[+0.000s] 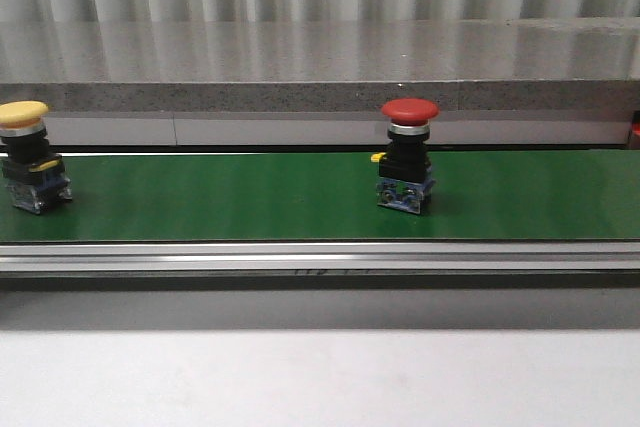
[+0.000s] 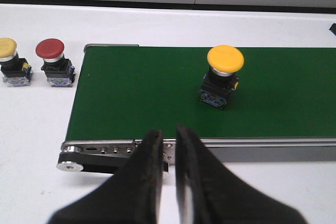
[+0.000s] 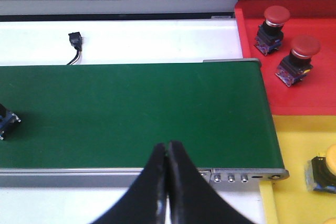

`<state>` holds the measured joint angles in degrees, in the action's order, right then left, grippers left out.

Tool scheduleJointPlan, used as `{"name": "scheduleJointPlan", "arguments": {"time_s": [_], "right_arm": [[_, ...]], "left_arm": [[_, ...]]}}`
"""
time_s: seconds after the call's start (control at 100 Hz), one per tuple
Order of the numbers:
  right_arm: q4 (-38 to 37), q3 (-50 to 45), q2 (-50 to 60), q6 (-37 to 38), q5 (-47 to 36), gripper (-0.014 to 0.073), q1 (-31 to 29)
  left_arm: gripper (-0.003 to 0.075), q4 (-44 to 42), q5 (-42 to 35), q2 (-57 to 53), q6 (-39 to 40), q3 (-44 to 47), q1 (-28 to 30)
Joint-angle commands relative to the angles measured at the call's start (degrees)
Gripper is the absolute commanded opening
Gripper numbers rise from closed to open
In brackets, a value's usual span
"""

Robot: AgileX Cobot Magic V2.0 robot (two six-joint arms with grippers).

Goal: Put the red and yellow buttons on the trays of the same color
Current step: 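Grasp the red button at the belt's far end with the right gripper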

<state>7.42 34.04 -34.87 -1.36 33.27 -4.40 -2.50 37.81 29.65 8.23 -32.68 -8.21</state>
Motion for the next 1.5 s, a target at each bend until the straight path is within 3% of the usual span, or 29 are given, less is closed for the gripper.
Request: {"name": "scheduleJointPlan", "arguments": {"time_s": [0.0,0.44,0.56,0.71,0.8,1.08,1.49], "right_arm": [[-0.09,1.47,0.06,-0.55,-3.72,-0.0067,0.11],[-0.09,1.47,0.06,-0.55,-3.41,-0.0041,0.11],[-0.09,1.47,0.06,-0.55,-2.66,0.0146,0.11],[-0.04,1.47,0.06,-0.55,-1.45,0.0519,0.11],[0.32,1.47,0.06,-0.55,-1.12,0.0632,0.11],[0.39,3.26,-3.79,-2.77,-1.85,0.0634,3.69],[0.39,11.49,-24.83,-5.92,-2.49,0.0634,14.03]], "left_arm": [[-0.0020,0.40,-4.81,0.09,-0.01,-1.46,-0.35],[-0.0020,-1.34,-5.48,0.09,-0.05,-1.46,-0.35],[-0.0020,-1.34,-5.48,0.09,-0.05,-1.46,-0.35],[-0.0020,-1.34,-5.48,0.09,-0.05,-1.46,-0.35],[-0.0020,-1.34,-5.48,0.09,-0.05,-1.46,-0.35],[-0.0020,-1.34,-5.48,0.09,-0.05,-1.46,-0.35],[-0.0020,-1.34,-5.52,0.09,-0.05,-1.46,-0.35]]}}
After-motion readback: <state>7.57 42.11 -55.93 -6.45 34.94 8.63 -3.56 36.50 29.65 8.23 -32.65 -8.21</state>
